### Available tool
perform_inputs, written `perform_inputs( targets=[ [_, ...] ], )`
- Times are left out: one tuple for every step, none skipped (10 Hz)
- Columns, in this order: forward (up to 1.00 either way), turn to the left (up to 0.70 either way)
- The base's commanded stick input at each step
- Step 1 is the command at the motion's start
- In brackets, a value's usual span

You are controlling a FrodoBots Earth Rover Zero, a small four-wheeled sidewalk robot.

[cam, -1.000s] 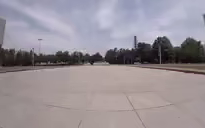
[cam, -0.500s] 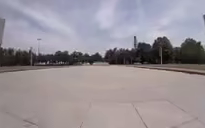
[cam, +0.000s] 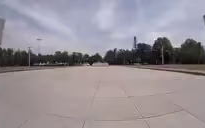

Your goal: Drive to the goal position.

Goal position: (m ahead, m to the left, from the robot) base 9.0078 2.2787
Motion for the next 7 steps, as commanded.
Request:
perform_inputs(
  targets=[
    [1.0, 0.0],
    [1.0, 0.0],
    [1.0, 0.0],
    [1.0, 0.0],
    [1.0, 0.0],
    [1.0, 0.0],
    [1.0, 0.06]
  ],
)
